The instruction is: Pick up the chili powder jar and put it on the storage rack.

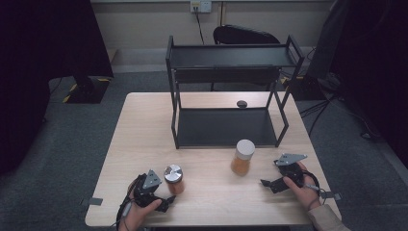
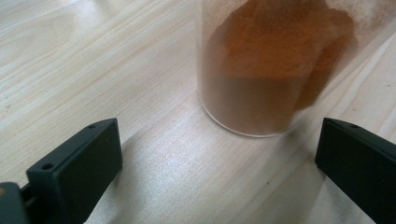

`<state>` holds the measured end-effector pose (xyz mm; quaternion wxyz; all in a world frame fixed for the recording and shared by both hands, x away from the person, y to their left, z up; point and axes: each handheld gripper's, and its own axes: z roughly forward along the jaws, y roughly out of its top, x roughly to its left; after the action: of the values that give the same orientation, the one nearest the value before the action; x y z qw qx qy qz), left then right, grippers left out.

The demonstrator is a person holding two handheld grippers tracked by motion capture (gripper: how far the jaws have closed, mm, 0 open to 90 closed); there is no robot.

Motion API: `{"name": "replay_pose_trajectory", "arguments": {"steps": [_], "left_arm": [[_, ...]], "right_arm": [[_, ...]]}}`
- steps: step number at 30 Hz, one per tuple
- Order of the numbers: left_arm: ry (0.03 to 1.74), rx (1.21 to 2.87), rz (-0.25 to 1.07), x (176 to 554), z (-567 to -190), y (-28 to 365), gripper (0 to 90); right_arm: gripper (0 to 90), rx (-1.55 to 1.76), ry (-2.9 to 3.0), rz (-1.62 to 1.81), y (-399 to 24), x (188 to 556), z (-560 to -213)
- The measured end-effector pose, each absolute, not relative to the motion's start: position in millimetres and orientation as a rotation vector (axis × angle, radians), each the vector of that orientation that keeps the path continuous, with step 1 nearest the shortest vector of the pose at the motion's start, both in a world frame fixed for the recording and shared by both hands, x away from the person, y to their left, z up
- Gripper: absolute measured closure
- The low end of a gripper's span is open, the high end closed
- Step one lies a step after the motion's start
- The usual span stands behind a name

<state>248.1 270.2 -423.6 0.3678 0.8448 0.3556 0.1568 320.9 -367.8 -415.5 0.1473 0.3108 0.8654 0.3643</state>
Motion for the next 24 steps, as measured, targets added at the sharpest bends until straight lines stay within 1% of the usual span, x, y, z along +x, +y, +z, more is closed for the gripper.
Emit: {"name": "replay_pose_trajectory", "arguments": {"steps": [11,24], "left_arm": [[0.903,2.15,0.381,250.8,-420.9,269.3,1.8],[0.898,2.04,0.33,258.0,-417.1,268.6,1.5]], "right_arm": [[0.0,0.894,2.49,1.049,-367.8,321.0,-415.5],[0.0,0.894,2.49,1.048,-367.8,321.0,-415.5]]}}
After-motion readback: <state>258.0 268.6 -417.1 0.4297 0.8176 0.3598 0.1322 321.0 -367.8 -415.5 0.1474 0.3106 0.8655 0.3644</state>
